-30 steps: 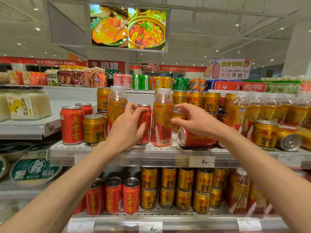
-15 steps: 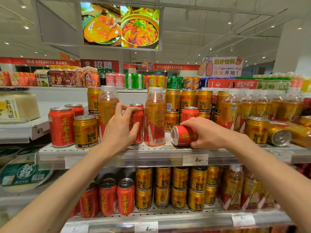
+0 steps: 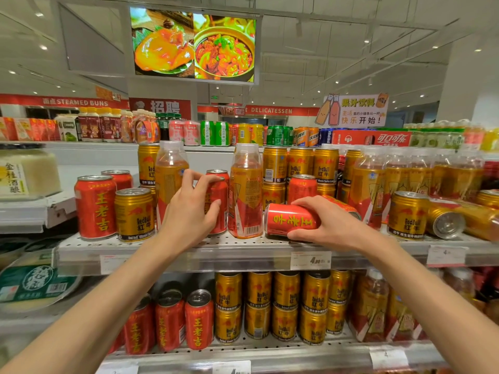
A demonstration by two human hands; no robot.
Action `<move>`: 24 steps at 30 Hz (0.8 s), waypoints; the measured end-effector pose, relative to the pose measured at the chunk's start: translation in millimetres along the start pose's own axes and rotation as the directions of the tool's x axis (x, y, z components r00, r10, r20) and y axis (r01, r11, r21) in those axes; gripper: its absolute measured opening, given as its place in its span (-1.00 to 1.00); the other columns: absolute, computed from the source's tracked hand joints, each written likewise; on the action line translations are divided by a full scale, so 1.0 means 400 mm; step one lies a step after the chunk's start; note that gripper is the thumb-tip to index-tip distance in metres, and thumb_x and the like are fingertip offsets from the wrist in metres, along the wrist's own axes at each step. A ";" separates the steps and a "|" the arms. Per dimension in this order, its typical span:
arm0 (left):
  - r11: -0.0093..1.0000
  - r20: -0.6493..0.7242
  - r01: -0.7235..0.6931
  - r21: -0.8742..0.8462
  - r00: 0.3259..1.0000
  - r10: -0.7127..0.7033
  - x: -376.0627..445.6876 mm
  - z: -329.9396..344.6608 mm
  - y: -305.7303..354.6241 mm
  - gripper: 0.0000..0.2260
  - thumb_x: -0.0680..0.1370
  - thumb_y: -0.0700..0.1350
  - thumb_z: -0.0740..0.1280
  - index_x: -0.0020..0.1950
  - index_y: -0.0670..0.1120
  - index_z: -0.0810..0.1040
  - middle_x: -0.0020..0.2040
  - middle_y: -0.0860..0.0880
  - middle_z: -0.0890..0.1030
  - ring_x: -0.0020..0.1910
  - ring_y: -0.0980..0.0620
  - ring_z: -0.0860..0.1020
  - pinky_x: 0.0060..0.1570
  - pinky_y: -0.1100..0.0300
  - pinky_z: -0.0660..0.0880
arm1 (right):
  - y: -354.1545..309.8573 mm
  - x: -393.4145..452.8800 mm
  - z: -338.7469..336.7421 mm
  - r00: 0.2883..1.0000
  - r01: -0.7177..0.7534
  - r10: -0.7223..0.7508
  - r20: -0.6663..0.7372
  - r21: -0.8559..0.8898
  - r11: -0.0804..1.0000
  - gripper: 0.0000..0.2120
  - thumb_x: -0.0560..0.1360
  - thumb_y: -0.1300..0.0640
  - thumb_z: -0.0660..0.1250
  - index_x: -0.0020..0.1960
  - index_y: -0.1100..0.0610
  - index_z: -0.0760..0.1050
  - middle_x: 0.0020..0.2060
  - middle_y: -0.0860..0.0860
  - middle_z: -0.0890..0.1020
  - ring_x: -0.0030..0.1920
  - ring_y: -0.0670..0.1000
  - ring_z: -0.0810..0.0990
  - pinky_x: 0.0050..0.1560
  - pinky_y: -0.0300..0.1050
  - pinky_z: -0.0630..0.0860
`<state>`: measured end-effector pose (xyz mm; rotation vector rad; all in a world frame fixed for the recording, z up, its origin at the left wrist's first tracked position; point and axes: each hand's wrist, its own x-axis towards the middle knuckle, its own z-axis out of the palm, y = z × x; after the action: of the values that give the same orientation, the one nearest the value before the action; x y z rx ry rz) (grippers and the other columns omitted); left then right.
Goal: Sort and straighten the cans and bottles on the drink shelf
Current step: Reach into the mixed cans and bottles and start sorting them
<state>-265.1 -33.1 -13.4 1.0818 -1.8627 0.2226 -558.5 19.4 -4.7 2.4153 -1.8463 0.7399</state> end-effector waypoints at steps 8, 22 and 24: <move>1.000 0.002 -0.001 -0.016 1.000 0.001 -0.002 0.001 0.001 -0.60 0.60 -0.03 0.35 0.41 -0.01 0.39 0.25 -0.04 0.33 0.00 -0.03 0.56 -0.04 0.01 0.66 | 0.001 -0.031 0.010 0.992 -0.050 0.085 -0.095 0.326 0.944 -0.26 0.35 -0.06 0.60 0.43 -0.13 0.33 0.23 -0.09 0.48 0.14 -0.12 0.56 0.11 -0.18 0.60; 0.997 0.001 -0.012 -0.078 1.000 0.012 -0.003 0.001 -0.001 -0.61 0.60 -0.07 0.35 0.41 -0.01 0.40 0.22 -0.01 0.31 0.00 0.00 0.52 0.04 0.00 0.65 | -0.053 0.050 0.027 0.964 0.010 0.146 -0.224 0.578 0.816 -0.33 0.43 -0.04 0.54 0.46 -0.07 0.34 0.14 -0.18 0.51 0.16 -0.14 0.51 0.07 -0.26 0.45; 0.995 0.010 -0.013 -0.094 1.000 0.014 -0.003 0.002 -0.003 -0.61 0.60 -0.07 0.35 0.41 -0.01 0.39 0.24 -0.02 0.31 0.05 -0.02 0.53 0.05 0.00 0.64 | -0.059 0.050 0.031 0.961 0.016 0.146 -0.235 0.577 0.817 -0.33 0.44 -0.04 0.54 0.47 -0.08 0.34 0.20 -0.13 0.52 0.23 -0.07 0.51 0.17 -0.16 0.47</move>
<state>-264.6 -33.7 -15.0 1.0078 -1.8712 0.1359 -528.7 4.7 -2.0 2.3682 -1.7862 1.7653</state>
